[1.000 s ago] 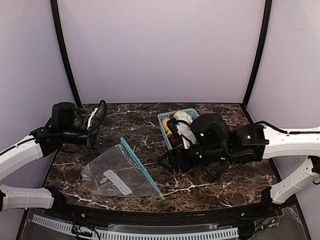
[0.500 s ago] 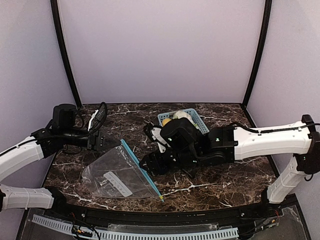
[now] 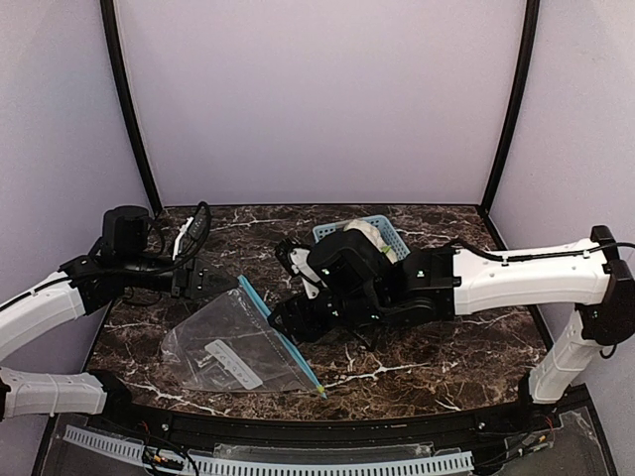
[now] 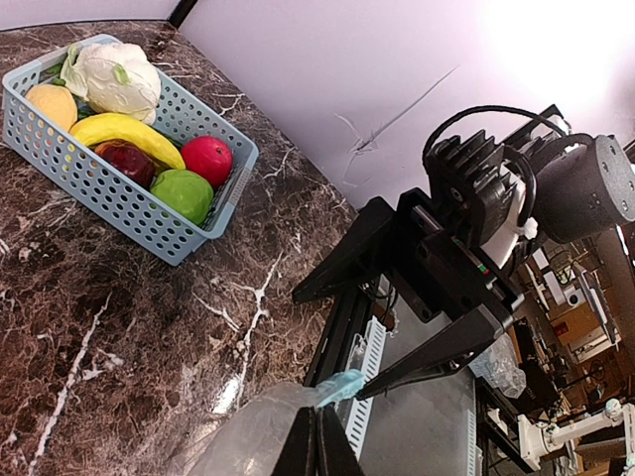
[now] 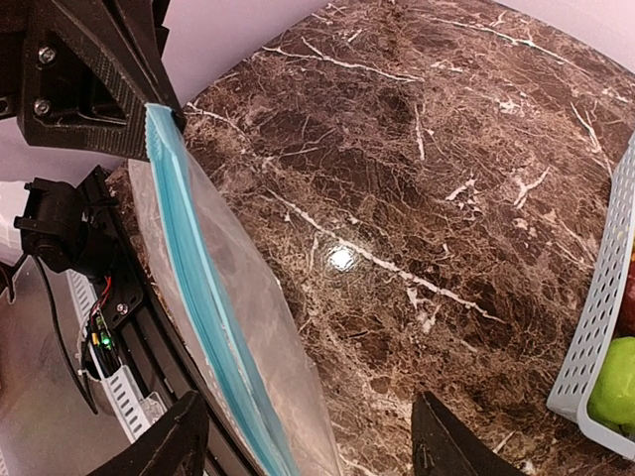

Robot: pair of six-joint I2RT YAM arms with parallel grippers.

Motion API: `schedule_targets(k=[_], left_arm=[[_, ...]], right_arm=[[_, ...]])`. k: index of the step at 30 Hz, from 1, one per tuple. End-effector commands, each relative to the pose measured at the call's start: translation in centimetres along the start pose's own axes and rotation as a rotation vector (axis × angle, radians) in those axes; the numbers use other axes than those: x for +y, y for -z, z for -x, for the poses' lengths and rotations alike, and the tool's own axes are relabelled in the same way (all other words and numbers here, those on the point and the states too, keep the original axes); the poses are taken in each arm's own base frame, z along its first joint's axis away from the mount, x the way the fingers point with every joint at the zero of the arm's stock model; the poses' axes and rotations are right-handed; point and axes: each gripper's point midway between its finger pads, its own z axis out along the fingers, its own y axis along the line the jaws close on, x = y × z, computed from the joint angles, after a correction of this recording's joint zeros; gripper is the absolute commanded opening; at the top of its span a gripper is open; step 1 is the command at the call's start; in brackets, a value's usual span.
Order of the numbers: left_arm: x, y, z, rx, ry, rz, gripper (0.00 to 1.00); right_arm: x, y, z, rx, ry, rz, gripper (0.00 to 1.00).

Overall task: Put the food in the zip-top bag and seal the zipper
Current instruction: Pass from the left arm to the right

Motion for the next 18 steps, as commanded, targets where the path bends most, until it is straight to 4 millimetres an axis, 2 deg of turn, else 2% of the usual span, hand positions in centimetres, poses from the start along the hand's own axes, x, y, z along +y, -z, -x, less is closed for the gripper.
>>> schedule_targets(k=[1, 18], left_arm=[[-0.6, 0.1, -0.1, 0.001, -0.025, -0.021, 0.01], [-0.6, 0.1, -0.3, 0.007, -0.025, -0.028, 0.01]], right_arm=[[0.1, -0.4, 0.7, -0.022, 0.006, -0.003, 0.67], [-1.2, -1.5, 0.1, 0.003, 0.009, -0.03, 0.55]])
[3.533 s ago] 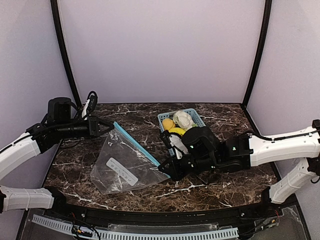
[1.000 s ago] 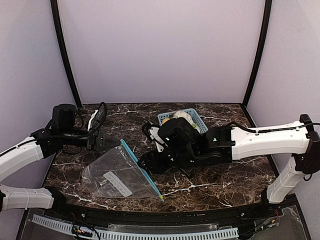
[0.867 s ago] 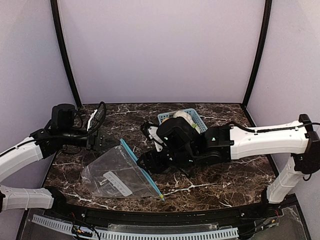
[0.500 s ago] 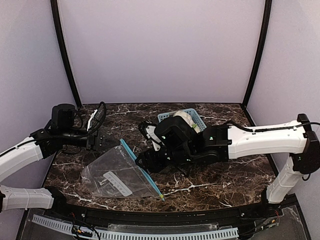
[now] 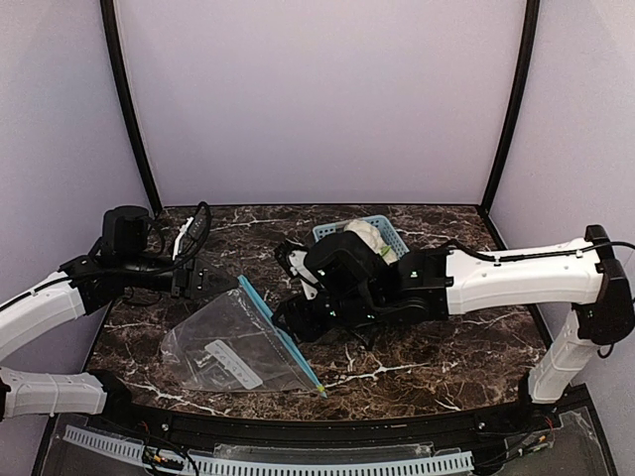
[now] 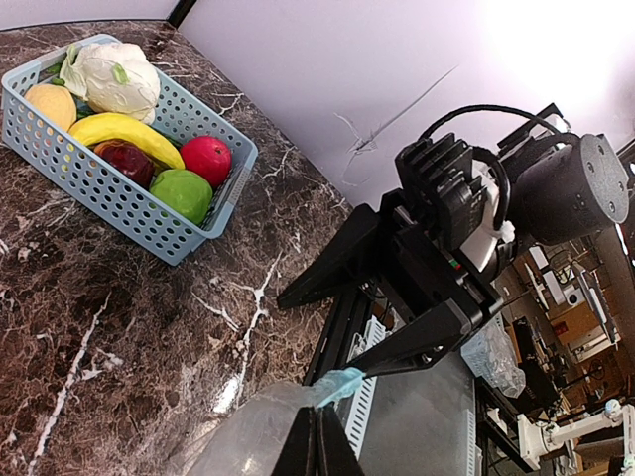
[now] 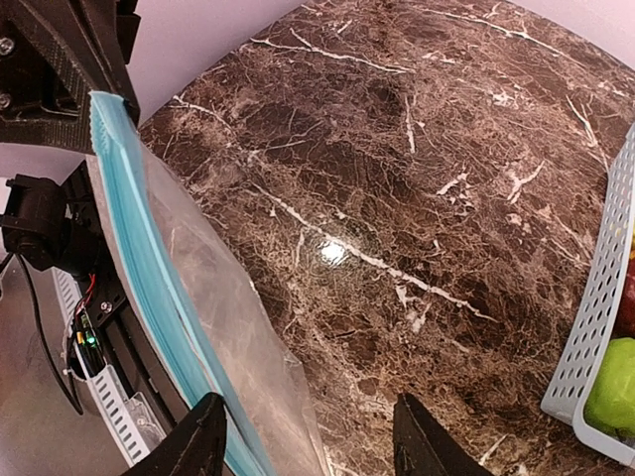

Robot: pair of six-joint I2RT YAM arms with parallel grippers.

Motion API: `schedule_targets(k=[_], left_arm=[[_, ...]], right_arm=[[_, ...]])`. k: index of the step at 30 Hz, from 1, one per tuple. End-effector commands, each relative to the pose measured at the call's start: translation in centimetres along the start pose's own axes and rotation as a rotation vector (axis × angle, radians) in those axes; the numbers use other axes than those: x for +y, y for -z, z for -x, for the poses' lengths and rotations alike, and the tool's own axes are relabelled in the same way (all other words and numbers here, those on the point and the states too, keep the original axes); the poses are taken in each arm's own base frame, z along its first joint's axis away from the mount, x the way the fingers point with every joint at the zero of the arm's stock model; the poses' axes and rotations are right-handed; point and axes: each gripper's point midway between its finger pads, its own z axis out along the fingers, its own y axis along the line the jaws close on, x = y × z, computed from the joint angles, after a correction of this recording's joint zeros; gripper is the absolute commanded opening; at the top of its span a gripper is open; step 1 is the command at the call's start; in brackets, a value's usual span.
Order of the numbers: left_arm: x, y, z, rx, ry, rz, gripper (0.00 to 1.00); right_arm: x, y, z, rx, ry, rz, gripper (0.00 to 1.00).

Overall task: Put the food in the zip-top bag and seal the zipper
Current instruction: Pass from the left arm to the right

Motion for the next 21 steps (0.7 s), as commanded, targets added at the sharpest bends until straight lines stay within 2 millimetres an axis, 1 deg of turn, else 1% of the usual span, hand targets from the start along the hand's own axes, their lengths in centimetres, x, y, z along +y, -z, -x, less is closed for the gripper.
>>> schedule_targets(k=[1, 6, 10, 16, 20, 21], left_arm=[[-0.6, 0.1, -0.3, 0.007, -0.024, -0.026, 0.01], [-0.7, 0.0, -0.2, 0.007, -0.028, -0.032, 0.01], [-0.8, 0.0, -0.1, 0.006, -0.032, -0.042, 0.01], [-0.5, -0.1, -0.2, 0.008, -0.032, -0.031, 0.01], [-0.3, -0.1, -0.1, 0.004, -0.035, -0.019, 0.01], [-0.1, -0.1, 0.0, 0.001, -0.038, -0.01, 0.01]], right_arm=[[-0.3, -0.6, 0.5, -0.014, 0.003, -0.008, 0.55], [-0.1, -1.2, 0.2, 0.004, 0.012, 0.004, 0.5], [0.9, -1.9, -0.1, 0.031, 0.034, 0.05, 0.42], [1.2, -2.5, -0.2, 0.038, 0.042, 0.059, 0.34], [1.4, -2.5, -0.2, 0.042, 0.04, 0.072, 0.2], [1.4, -2.4, -0.1, 0.04, 0.034, 0.072, 0.15]])
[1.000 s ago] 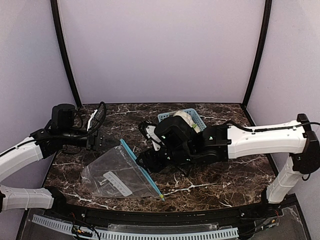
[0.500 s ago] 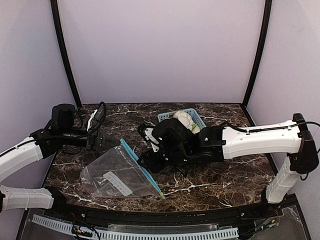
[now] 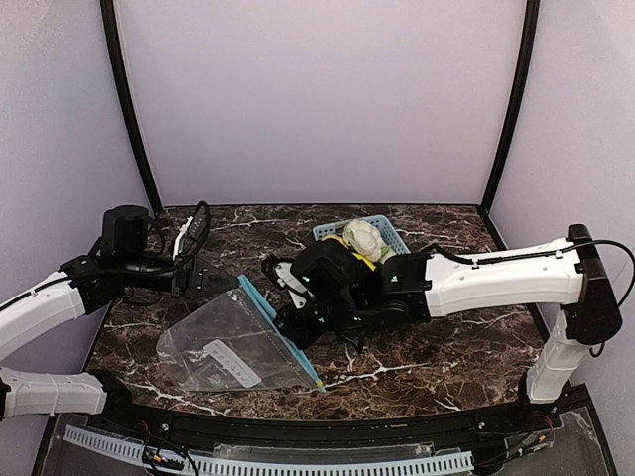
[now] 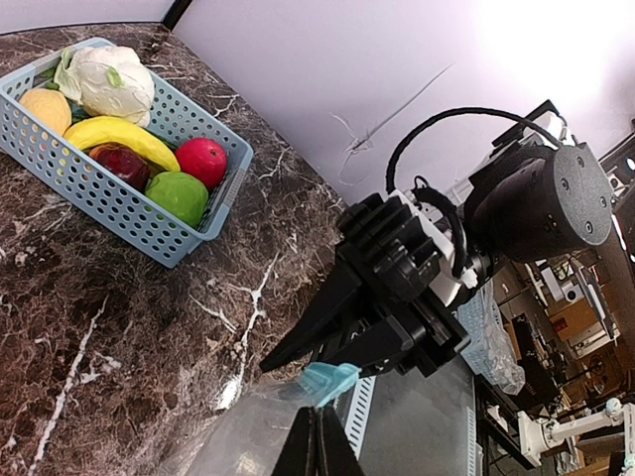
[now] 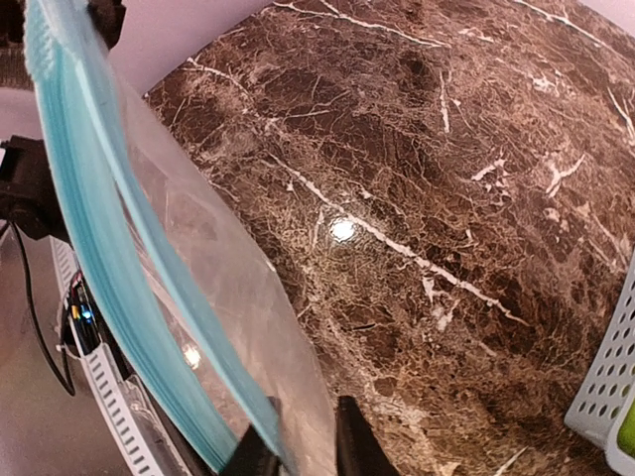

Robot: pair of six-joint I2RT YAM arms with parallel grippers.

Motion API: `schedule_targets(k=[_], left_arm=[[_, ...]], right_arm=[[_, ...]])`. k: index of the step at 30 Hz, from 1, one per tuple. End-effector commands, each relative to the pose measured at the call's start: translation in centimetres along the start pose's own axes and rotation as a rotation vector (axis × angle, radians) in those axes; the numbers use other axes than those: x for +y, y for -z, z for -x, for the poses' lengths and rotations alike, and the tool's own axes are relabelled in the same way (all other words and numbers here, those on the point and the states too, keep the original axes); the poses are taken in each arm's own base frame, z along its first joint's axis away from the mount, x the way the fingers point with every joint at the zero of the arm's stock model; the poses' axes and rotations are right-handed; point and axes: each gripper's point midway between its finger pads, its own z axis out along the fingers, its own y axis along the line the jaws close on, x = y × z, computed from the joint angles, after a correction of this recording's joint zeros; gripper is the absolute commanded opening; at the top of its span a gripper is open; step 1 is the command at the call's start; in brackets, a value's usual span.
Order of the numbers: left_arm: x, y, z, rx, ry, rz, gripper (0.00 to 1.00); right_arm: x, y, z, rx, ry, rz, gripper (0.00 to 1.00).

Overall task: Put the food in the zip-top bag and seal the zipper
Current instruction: Pass from the left arm to the right

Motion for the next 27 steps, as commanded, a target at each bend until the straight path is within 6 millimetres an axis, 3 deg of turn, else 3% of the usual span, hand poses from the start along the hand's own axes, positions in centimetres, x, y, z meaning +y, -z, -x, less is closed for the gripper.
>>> schedule_targets(k=[1, 3, 5, 8, 14, 17, 22, 27], left_arm=[[0.1, -0.1, 0.0, -0.001, -0.032, 0.006, 0.01], [0.5, -0.2, 0.1, -0.004, -0.034, 0.027, 0.01], [1.0, -0.1, 0.3, -0.008, -0.039, 0.057, 0.07], [1.4, 0.1, 1.2, -0.026, -0.064, 0.111, 0.29], [2.3, 1.4, 4.6, -0.05, -0.154, 0.29, 0.49], [2.6, 2.3, 6.5, -0.085, -0.19, 0.384, 0.54], [1.0, 3.1, 9.0, -0.16, -0.204, 0.384, 0.56], [0.3, 1.5, 8.2, -0.157, -0.142, 0.334, 0.56]], right_arm=[[0.7, 0.3, 1.6, -0.038, -0.011, 0.029, 0.11], [0.5, 0.7, 1.9, -0.051, -0.029, 0.026, 0.05], [0.2, 1.1, 2.2, -0.064, -0.048, 0.017, 0.02], [-0.4, 1.7, 2.4, -0.078, -0.076, 0.0, 0.0], [-3.2, 3.2, 2.2, -0.092, -0.182, -0.083, 0.0], [-4.9, 4.6, 2.1, -0.11, -0.233, -0.148, 0.0], [-7.7, 6.4, 1.3, -0.127, -0.328, -0.232, 0.0], [-8.3, 7.4, 1.3, -0.148, -0.374, -0.236, 0.0]])
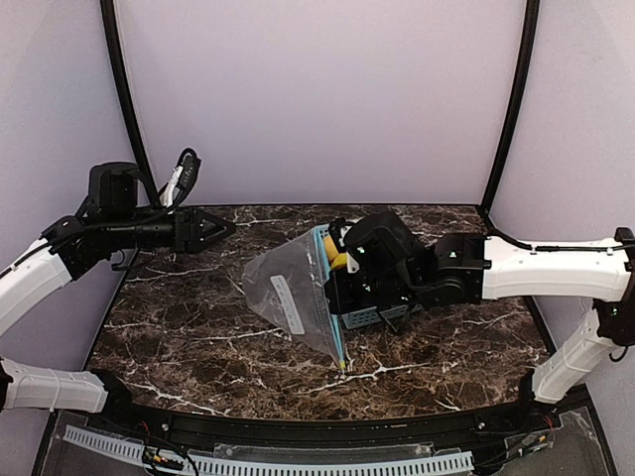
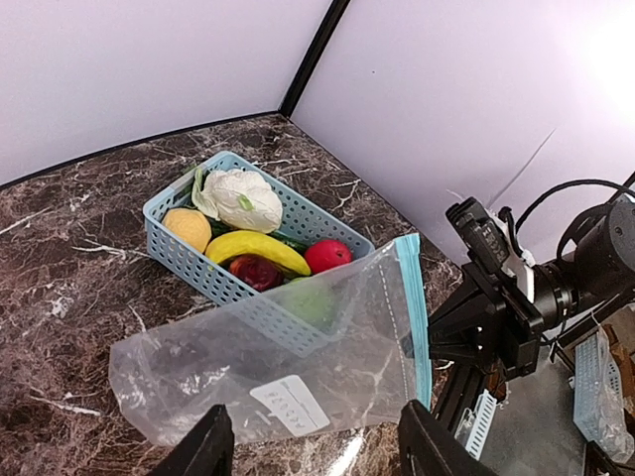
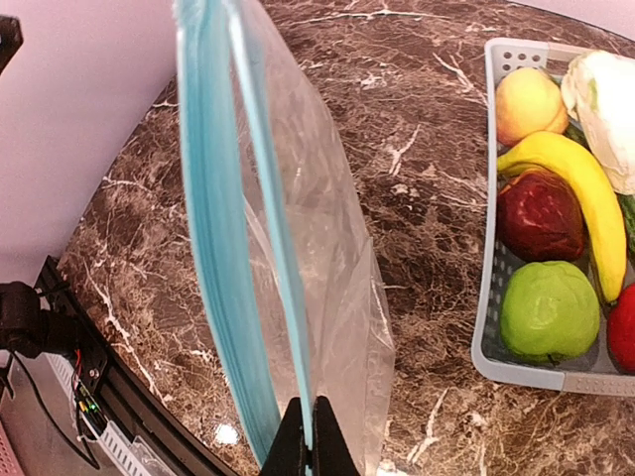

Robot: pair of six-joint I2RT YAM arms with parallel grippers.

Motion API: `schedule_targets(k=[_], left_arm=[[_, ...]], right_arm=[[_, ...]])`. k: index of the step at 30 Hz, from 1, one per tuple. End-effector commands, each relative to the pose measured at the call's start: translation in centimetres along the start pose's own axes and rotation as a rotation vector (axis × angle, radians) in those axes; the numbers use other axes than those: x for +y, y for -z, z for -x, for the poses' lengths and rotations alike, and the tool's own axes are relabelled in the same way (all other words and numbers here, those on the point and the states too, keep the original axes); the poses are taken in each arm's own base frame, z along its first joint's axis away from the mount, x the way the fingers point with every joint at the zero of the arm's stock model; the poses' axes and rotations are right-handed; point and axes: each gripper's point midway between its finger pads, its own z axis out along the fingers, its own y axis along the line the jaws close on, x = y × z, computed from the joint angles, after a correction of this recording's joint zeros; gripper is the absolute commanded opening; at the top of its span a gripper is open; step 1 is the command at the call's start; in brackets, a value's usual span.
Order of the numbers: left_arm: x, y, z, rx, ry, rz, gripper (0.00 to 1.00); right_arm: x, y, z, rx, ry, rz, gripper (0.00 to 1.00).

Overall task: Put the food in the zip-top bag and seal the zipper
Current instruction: Pass from the left arm to the right, then open the zipper food storage bag at the center of the board.

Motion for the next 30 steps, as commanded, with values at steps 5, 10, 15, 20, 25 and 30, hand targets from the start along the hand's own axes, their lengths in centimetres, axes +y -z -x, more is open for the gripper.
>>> schedule_targets(k=[5, 10, 15, 20, 25, 30], left_arm=[[-2.6, -2.4, -2.6, 0.038, 0.146, -0.053, 0.56], [-5.3, -4.1, -3.8, 0.015, 0.213, -0.144, 0.56], [-7.6, -5.9, -5.2, 0.032, 0.256, -0.191, 0.56], [-8.8, -8.1, -6.3, 0.071, 0.279, -0.213, 0.54], [-8.8, -9.4, -6.9, 0.09, 0.279, -0.205, 0.52], [-8.0, -10.2, -7.4, 0.11, 0.269, -0.163, 0.47]], right_arm=[[-0.5, 0.5, 0.5, -0.023, -0.065, -0.006, 0.0], [0.7, 0.1, 0.9, -0.031, -0.078, 0.048, 0.0], [1.7, -0.5, 1.1, -0.025, -0.072, 0.078, 0.0], [2.0, -1.2, 0.8, -0.006, -0.065, 0.084, 0.0], [2.3, -1.3, 0.7, -0.002, -0.069, 0.1, 0.0], [2.3, -1.3, 0.7, -0.001, -0.069, 0.104, 0.0]])
